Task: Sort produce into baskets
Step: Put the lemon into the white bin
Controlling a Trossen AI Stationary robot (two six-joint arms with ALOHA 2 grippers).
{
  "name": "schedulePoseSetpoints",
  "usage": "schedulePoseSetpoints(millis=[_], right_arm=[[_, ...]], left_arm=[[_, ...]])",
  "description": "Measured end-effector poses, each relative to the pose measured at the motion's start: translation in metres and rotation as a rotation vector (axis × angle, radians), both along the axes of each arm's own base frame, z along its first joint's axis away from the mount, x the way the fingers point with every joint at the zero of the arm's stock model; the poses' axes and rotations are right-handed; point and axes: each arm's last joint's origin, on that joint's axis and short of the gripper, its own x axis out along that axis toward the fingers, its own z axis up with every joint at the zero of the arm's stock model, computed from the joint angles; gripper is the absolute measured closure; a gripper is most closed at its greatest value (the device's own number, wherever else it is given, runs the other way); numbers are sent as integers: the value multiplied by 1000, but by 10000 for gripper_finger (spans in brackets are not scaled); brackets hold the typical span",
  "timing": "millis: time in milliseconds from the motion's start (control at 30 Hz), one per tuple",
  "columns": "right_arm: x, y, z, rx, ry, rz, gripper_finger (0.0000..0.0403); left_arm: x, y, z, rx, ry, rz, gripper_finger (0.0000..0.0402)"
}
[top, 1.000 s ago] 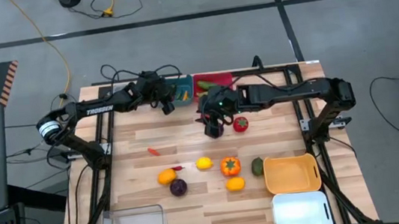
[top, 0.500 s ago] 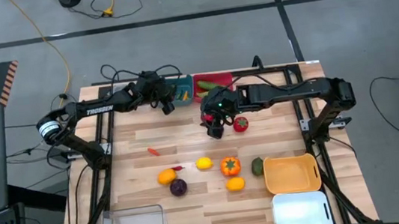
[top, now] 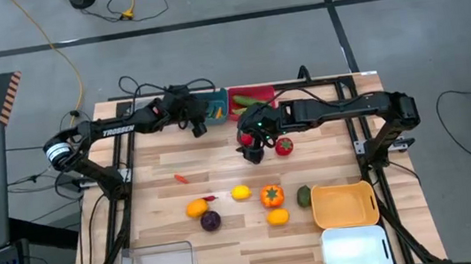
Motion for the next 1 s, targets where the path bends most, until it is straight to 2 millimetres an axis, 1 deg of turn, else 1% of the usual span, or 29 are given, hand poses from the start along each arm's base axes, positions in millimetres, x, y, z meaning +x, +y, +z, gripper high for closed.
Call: schedulePoseSetpoints(millis=[133,300,433,600,733,900,1000], right_arm=[[2,4,-1,-5,-1,17,13],[7,13,-9,-5,25,45,13],[9,20,-14,-2,51,63,13],[9,27,-14,-3,49,81,15],[9,37,-15,-3,60,111,15],[6,58,-26,4,84,159,16],[6,72,-31,2,70,196,16]], left_arm=[[7,-3,9,13,4,-28,223],[18,-10,29,-6,30,-69,223],[26,-20,45,-50,88,-116,223],[32,-37,60,-102,160,-166,223],[35,-50,66,-129,207,-204,223],[38,-63,69,-152,225,-230,223],[35,-71,71,-171,245,-238,223]])
